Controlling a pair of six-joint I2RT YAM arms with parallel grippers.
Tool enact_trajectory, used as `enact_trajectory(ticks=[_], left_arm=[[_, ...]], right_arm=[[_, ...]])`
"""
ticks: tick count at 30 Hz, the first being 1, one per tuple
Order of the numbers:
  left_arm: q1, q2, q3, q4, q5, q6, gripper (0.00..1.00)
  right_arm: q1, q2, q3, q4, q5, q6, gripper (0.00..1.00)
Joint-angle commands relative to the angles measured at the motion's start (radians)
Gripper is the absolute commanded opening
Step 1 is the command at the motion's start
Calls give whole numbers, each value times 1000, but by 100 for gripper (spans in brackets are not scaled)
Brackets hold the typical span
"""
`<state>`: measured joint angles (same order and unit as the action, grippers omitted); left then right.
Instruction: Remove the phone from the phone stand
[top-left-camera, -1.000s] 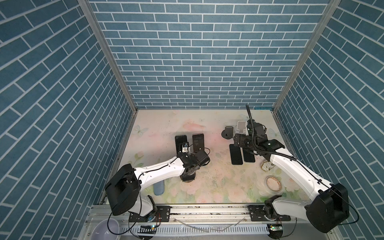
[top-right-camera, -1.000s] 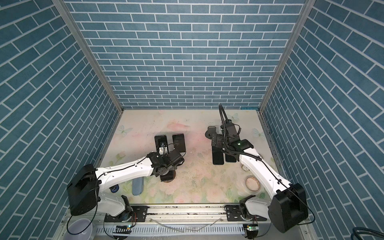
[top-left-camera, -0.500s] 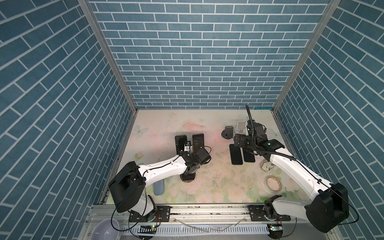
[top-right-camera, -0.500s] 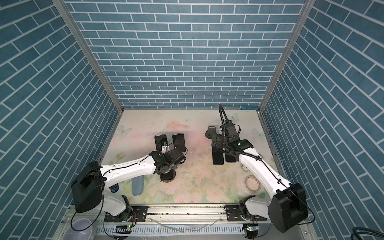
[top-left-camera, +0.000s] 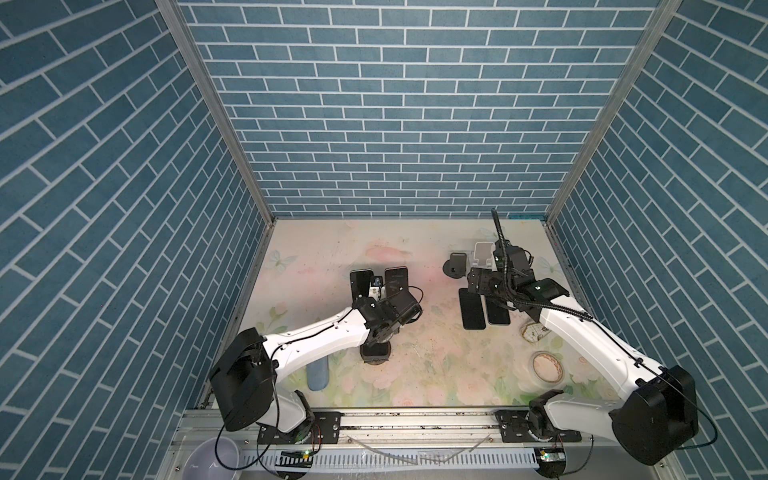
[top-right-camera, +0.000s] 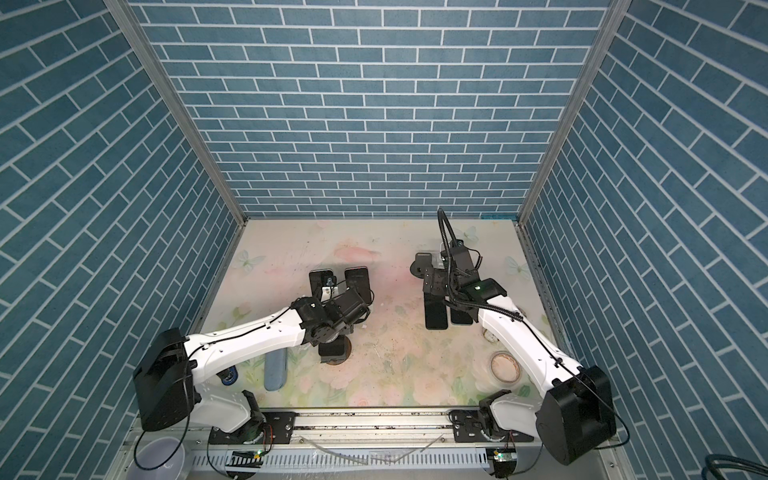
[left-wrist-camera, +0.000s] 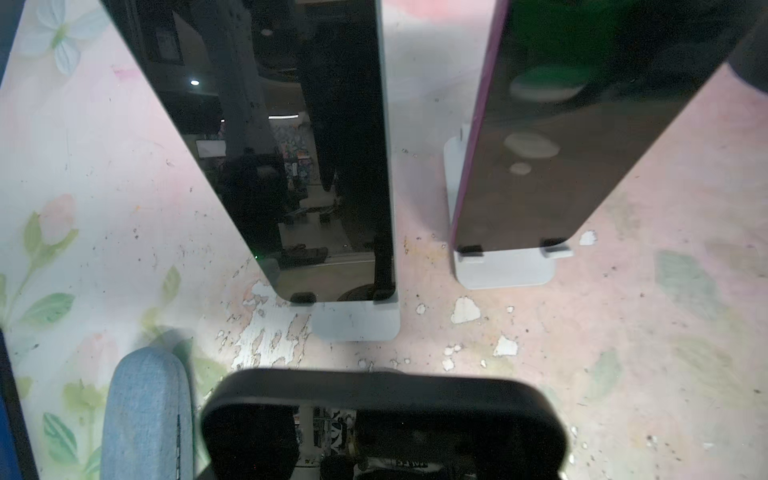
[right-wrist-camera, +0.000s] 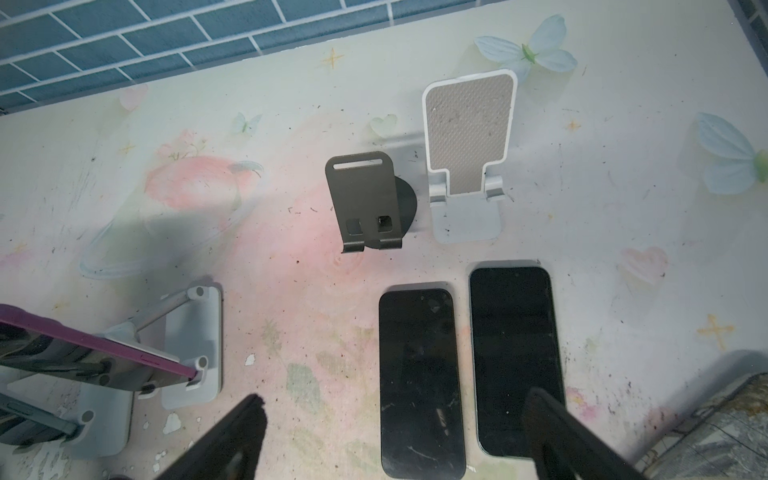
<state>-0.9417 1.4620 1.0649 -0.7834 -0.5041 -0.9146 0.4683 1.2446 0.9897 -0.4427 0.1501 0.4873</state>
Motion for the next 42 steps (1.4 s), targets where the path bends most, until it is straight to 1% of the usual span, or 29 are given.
enact_trajectory(ticks=[1, 7, 15, 19, 23, 31, 37, 42], left_arm=[[3, -41, 68, -51, -20, 61, 48], [-10, -37, 138, -36, 13, 90, 48], [-44, 47, 199, 55, 104, 112, 48], [-73, 119, 248, 89, 106, 133, 48], [-75, 205, 306, 122, 159, 147, 48], [-75, 410, 493, 108, 220, 155, 49], [-74, 544, 597, 126, 272, 133, 49], [-52, 640, 666, 129, 327, 102, 50]], right_arm=[[-3, -14, -19, -16, 13, 39, 97], [-3, -29, -22, -23, 36, 36, 97], [-3, -62, -51, -54, 172, 6, 97], [-4, -107, -87, -52, 245, 7, 97], [-3, -168, -125, -42, 300, 10, 97], [-3, -249, -146, -57, 330, -15, 97], [-4, -292, -173, -54, 374, -45, 98], [-3, -319, -177, -62, 378, -68, 98]])
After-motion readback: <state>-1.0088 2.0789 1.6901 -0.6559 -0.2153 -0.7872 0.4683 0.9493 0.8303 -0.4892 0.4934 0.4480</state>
